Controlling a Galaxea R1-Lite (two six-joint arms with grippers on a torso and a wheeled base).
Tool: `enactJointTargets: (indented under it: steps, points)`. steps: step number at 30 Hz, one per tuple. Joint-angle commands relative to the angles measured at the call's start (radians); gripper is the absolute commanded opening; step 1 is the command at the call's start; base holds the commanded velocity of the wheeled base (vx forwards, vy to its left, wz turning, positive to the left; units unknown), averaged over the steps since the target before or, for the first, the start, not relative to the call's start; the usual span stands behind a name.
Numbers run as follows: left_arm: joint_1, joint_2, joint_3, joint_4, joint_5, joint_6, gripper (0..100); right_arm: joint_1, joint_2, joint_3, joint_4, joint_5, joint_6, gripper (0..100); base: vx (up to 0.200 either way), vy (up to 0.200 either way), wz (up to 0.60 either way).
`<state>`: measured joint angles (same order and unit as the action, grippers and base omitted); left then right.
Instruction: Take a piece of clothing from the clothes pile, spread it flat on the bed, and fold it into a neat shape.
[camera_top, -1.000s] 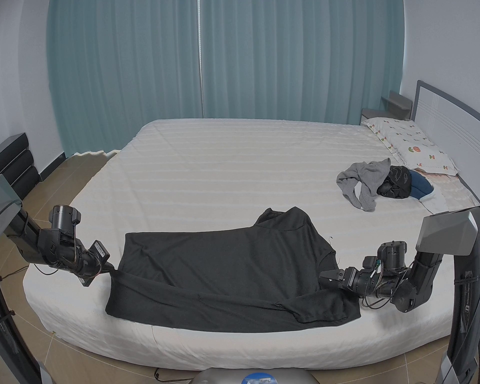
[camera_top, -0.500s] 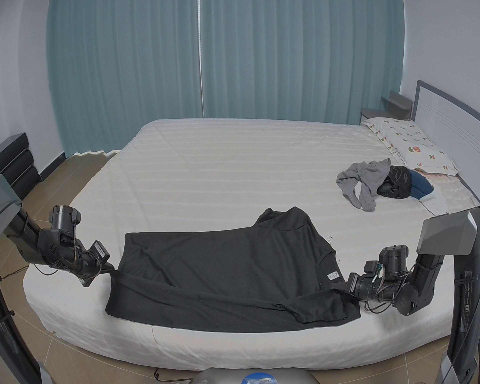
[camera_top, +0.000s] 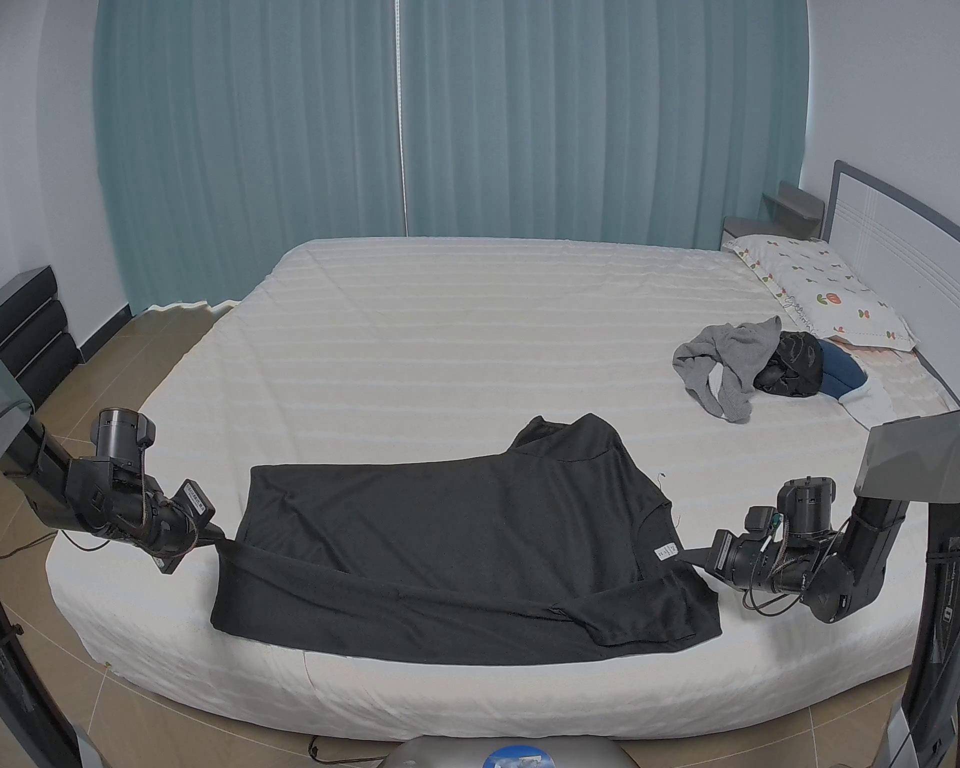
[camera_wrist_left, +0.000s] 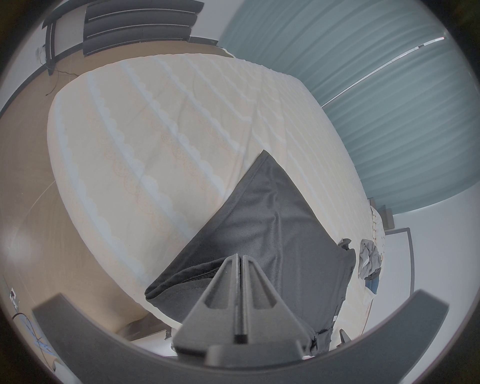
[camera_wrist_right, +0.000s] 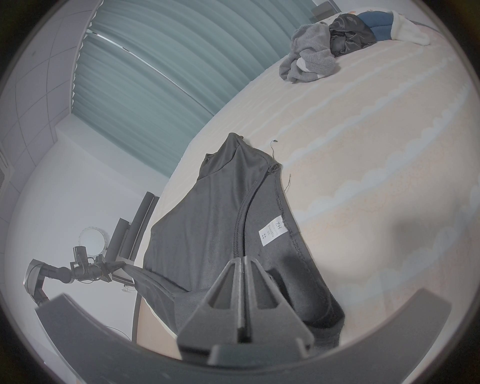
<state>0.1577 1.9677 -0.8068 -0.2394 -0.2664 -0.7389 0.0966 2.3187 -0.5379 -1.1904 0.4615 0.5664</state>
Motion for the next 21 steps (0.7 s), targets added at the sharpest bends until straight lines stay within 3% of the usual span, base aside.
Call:
enactJointTargets:
  steps: [1, 8, 9, 21]
  points:
    - [0.000, 0.002, 0.000, -0.001, 0.001, 0.001, 0, 0.003, 0.014, -0.004, 0.002, 0.006, -0.005, 100, 0.000, 0.000, 0.00]
    - [0.000, 0.005, 0.000, -0.003, -0.001, 0.001, 0, 0.014, 0.062, -0.045, 0.008, 0.006, -0.010, 100, 0.000, 0.000, 0.00]
    - [0.000, 0.005, 0.001, -0.001, -0.001, 0.001, 0, 0.012, 0.068, -0.053, 0.008, 0.006, -0.010, 0, 0.000, 0.000, 0.00]
    - [0.000, 0.005, 0.003, -0.001, -0.001, 0.001, 0, 0.011, 0.094, -0.042, 0.008, 0.005, -0.039, 0, 0.000, 0.000, 0.00]
